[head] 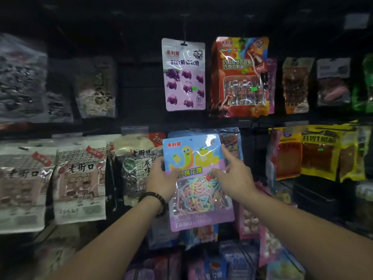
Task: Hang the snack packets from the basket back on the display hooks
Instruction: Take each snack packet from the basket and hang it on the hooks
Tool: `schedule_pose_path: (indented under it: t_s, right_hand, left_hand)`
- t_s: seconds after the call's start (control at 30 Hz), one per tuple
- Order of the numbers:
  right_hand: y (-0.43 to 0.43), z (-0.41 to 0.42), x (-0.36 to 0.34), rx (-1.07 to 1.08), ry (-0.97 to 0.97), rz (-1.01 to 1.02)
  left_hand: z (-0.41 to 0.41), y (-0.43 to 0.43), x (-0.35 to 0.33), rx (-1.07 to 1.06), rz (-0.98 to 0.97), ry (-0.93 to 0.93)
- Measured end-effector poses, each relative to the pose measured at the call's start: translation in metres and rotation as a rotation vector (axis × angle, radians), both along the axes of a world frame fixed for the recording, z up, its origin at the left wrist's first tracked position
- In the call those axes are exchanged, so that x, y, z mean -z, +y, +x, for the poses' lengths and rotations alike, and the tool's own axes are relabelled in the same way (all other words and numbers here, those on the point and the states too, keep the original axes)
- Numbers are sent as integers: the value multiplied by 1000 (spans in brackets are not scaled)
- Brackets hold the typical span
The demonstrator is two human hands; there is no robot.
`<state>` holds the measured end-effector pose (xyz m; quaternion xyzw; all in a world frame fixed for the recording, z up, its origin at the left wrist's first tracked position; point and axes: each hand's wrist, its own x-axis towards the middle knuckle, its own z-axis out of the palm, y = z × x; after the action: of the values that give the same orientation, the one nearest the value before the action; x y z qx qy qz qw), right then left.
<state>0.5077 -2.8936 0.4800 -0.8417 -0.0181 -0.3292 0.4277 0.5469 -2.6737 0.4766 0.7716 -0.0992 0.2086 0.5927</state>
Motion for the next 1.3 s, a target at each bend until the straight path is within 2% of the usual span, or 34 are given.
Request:
schedule_pose_path:
  t_s: [0.27,0.7,0.93,1.07,1.23,1.3]
  right_hand:
    - [-6,30,10,53,-13,-30]
    - [-9,53,4,48,28,-126]
    - [-11,56,9,-61,228,-121]
    - [-21,41,7,-38,280,-259]
    - [-37,-3,11,-7,334,-415]
    - [-43,-22,29,13,413,-457]
  left_hand:
    - [37,-6,1,36,-25,-37]
    - [52,-12,3,-33,47,-24]
    - [63,-16,19,-67,112,44]
    - [57,-16,25,-131,134,114]
    - [13,-23,42,-308,325,31]
    - [-14,-26,55,-211,419,-26]
